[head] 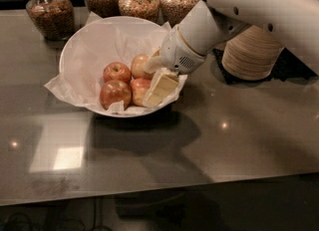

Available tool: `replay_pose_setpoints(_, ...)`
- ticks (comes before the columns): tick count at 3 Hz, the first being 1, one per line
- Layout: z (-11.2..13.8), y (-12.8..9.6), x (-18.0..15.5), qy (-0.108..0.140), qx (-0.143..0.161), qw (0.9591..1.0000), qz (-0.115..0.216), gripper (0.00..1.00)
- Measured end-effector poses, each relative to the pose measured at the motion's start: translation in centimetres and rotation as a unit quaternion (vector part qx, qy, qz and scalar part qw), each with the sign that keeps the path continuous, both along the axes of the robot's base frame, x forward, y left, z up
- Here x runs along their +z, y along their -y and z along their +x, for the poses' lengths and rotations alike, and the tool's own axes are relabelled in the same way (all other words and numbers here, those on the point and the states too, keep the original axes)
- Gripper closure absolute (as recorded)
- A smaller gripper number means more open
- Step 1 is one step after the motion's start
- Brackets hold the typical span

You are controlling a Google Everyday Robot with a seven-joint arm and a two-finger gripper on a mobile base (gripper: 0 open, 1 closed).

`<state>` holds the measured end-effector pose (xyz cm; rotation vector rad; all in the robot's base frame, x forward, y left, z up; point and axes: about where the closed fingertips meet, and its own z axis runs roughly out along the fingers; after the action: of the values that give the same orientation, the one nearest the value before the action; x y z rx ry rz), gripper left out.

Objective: Pick apple from white bowl

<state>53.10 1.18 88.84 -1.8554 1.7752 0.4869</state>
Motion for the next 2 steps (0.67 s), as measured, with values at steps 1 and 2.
replay_pose_setpoints(1,0.1,0.0,-1.4,-0.001,-0.006,0.9999,-0.014,0.34)
replay_pose_setpoints(2,0.2,-0.1,-2.5,-0.001,-0.01,0.9996,-0.026,0.37)
